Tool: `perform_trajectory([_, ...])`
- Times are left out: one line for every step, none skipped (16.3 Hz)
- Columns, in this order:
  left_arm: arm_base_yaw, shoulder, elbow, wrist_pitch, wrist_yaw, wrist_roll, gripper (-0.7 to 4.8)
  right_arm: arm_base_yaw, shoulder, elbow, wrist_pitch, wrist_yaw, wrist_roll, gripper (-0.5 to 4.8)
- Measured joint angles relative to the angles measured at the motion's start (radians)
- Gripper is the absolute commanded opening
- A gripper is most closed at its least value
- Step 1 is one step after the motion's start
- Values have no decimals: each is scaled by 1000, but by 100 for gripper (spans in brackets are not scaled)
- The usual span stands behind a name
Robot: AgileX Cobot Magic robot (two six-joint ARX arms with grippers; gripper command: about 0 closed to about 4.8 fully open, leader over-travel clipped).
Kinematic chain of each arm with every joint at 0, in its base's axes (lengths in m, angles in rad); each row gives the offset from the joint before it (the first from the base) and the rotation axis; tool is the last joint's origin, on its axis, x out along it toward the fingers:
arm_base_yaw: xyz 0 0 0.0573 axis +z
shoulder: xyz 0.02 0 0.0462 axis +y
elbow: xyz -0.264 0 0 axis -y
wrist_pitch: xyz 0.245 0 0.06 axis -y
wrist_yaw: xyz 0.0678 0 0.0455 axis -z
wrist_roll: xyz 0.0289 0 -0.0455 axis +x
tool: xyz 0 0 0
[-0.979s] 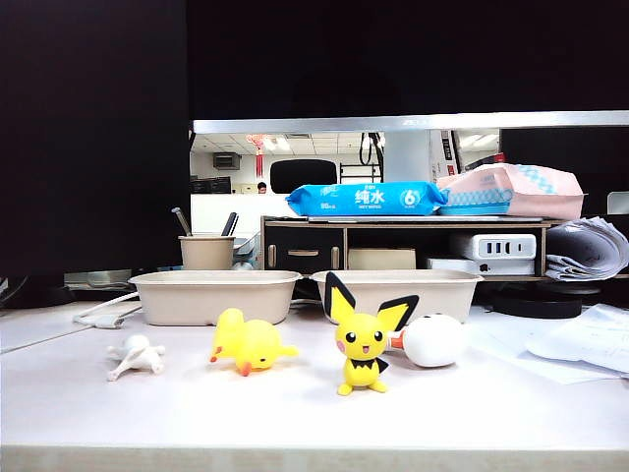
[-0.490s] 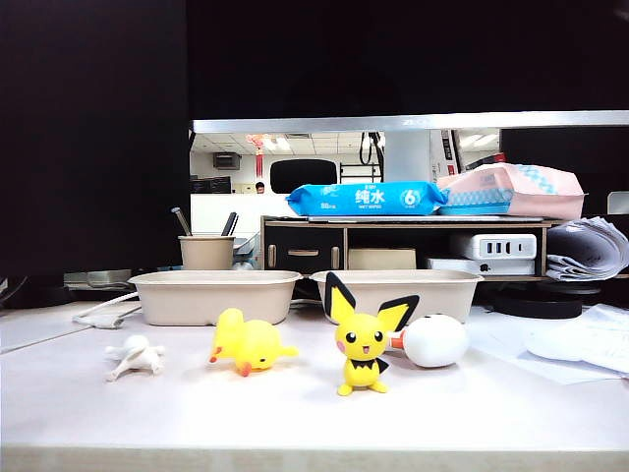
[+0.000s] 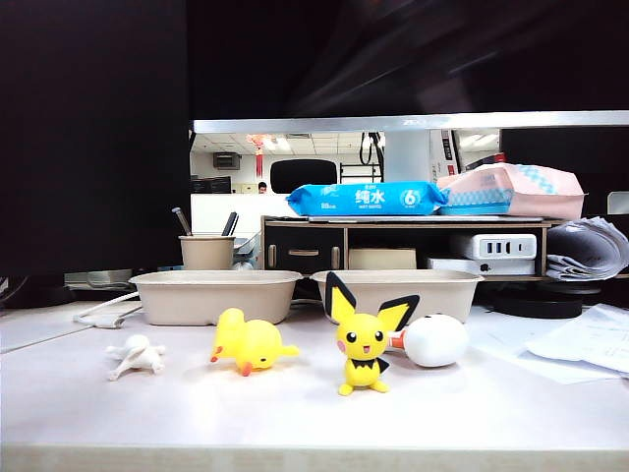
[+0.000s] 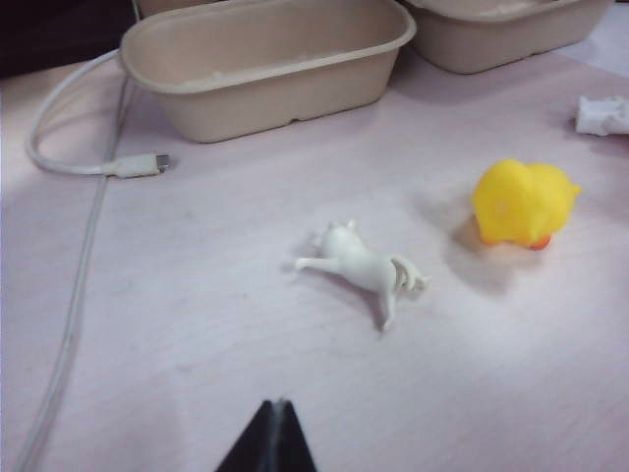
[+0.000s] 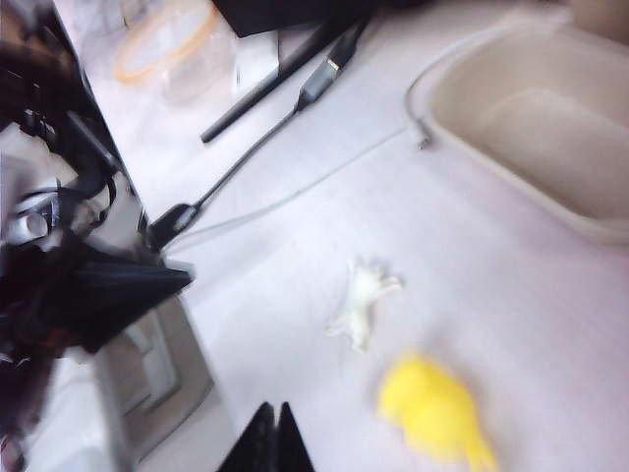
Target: Put the dolls with similar colors into the same paper box, while dolls with different colors go into separate paper boxes.
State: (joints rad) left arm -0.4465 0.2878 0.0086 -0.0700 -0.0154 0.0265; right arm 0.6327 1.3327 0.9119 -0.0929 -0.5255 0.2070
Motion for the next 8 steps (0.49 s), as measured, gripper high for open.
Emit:
perform_trajectory([0, 0, 0, -2, 0, 0, -5, 29, 101, 78, -35, 1, -3, 27])
perform_trajectory([0, 0, 0, -1, 0, 0, -5, 54, 209, 162, -60, 4, -4, 122])
perform_trajectory([0, 0, 0, -1, 0, 0, -5, 86, 332, 266, -93, 12, -11, 194])
perform_trajectory([0, 0, 0, -1, 0, 0, -5, 124, 428, 354, -149, 33, -19, 220])
perform_trajectory([0, 0, 0, -1, 0, 0, -5, 156, 492, 427, -204, 77, -23, 242])
perform_trajectory([0, 0, 0, -1, 0, 0, -5, 181, 537, 475, -223, 126, -34, 274])
perform_trajectory([0, 0, 0, -1, 0, 0, -5, 206, 575, 509, -244, 180, -53, 290])
perform_trajectory([0, 0, 0, -1, 0, 0, -5, 238, 613, 537, -277, 242, -76, 298])
